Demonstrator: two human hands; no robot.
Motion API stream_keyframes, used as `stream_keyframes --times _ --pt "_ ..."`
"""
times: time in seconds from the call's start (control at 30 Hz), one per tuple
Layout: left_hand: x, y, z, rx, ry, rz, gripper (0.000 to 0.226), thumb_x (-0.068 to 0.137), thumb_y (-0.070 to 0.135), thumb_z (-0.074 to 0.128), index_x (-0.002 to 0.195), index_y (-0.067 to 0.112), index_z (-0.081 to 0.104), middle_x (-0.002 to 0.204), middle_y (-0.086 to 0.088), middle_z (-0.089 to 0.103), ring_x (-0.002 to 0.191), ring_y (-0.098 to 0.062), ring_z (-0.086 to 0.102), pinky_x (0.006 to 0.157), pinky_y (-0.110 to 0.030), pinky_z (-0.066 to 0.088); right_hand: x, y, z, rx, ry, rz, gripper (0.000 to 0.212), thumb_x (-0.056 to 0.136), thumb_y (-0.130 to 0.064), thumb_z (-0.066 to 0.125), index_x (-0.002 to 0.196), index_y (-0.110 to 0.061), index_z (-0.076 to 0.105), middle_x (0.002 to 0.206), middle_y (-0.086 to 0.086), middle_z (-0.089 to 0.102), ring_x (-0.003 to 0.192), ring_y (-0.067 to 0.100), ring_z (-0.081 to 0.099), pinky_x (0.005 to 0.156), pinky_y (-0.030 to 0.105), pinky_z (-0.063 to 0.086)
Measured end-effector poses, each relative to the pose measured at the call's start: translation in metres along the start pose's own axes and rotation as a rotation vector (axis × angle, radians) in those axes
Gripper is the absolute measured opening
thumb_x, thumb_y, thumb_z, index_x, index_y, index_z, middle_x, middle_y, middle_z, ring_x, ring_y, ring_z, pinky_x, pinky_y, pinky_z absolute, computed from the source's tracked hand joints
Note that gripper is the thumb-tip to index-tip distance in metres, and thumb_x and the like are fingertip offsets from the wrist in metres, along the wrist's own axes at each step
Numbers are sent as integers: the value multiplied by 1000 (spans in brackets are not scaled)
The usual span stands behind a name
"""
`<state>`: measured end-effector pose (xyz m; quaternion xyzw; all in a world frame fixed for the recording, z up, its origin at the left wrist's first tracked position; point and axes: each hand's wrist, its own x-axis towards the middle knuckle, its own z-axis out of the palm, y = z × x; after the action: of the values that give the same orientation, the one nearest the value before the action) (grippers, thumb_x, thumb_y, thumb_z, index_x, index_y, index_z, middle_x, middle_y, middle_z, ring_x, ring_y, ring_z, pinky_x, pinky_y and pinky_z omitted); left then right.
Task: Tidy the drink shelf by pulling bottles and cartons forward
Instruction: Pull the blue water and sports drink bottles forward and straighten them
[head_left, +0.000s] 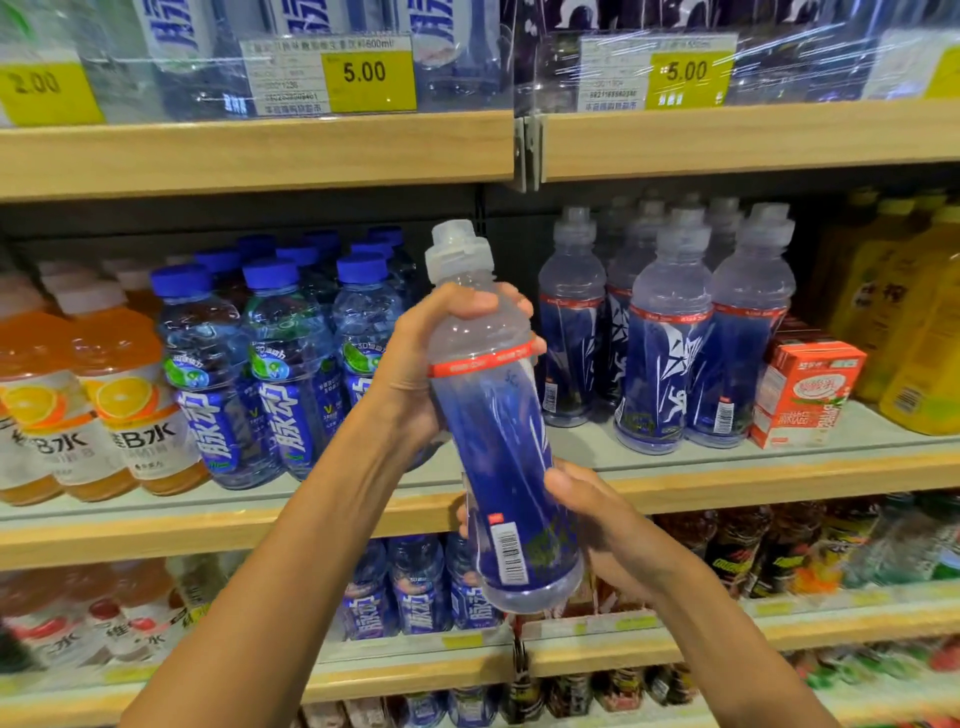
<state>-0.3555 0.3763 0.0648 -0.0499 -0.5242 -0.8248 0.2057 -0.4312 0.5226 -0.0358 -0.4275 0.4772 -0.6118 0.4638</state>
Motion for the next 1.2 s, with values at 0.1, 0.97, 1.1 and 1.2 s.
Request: stream_keyframes --times 0.1,0.97,1.1,1.2 --pt "5 0 -4 -150 -212 -29 43 45 24 83 82 8 66 83 -4 62 68 -23 62 66 -30 51 7 -3 0 111 -136 52 121 54 -55 86 140 10 30 136 40 39 128 57 36 108 67 24" --pt "-17 -38 -68 831 350 341 15 95 20 56 92 10 68 87 2 70 81 -4 64 75 -22 51 48 -2 -13 -494 459 -341 48 76 -22 77 116 -17 52 104 -6 69 90 3 67 75 15 51" --pt "-42 -71 -93 1535 249 672 26 93 27 50 96 7 65 94 -3 65 85 -11 60 73 -24 48 63 -1 -15 -473 511 -362 59 73 -34 74 122 -14 48 108 -4 67 95 5 66 82 22 53" --pt "-51 -86 -112 1918 23 832 29 90 22 51 98 0 68 100 -14 66 87 -26 64 72 -32 52 76 5 -17 -455 554 -359 52 79 -27 74 121 -17 46 109 -6 65 97 6 65 85 26 53"
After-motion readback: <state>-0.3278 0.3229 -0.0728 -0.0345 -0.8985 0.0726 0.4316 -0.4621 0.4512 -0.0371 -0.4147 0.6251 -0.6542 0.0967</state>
